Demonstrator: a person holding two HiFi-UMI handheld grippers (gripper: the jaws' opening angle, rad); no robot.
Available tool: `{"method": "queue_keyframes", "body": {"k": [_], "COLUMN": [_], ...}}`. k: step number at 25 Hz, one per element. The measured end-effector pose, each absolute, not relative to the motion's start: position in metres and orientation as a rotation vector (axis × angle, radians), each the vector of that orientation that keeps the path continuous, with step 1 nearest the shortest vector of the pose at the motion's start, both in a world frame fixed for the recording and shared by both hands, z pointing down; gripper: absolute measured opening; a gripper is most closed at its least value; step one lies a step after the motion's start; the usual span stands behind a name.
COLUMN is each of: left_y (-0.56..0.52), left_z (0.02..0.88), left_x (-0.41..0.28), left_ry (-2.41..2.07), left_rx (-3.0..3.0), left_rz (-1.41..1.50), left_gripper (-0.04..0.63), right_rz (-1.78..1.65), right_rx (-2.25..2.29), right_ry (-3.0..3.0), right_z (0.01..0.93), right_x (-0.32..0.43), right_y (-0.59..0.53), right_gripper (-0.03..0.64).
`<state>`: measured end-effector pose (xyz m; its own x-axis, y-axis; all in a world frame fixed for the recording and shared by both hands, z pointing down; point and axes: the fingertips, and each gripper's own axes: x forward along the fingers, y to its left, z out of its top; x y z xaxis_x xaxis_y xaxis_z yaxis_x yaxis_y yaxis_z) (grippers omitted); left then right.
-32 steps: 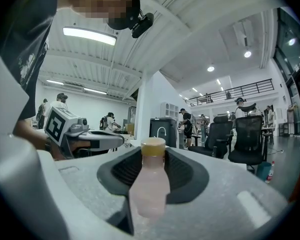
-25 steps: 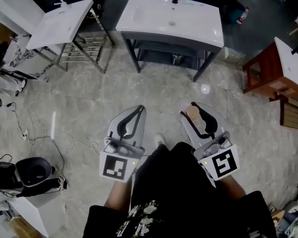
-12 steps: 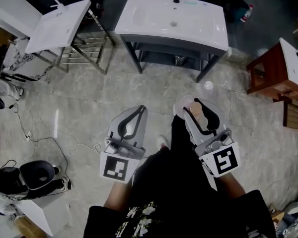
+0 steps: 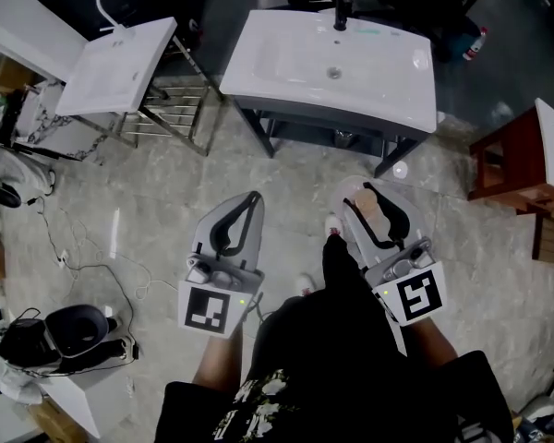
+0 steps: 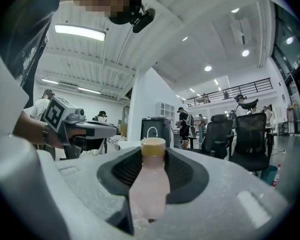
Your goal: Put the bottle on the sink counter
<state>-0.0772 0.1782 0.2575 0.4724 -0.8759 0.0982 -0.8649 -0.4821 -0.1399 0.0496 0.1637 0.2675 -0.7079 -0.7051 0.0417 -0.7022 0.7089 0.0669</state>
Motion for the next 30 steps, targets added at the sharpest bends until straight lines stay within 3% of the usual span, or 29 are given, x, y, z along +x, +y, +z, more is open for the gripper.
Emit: {"method": "queue_keyframes", "body": {"k": [20, 30], "left_y": [0.022, -0.031], "left_z": [0.248, 0.271], "left_x": [-0.011, -0.040], "left_ry": [1.654, 1.725], "left_rx": [-2.590, -2.599], "left_rz": [-0.177, -0.171], "left_gripper": [0.017, 0.017], "right_rz": [-0.102, -0.051], "right_rx": [0.962, 0.994], "right_ry": [-2.951, -2.919], "right_z": [0.252, 0.271], "right_x": [0.089, 0.079], "right_y": [0.008, -0.041], "right_gripper": [0.132, 0.132]}}
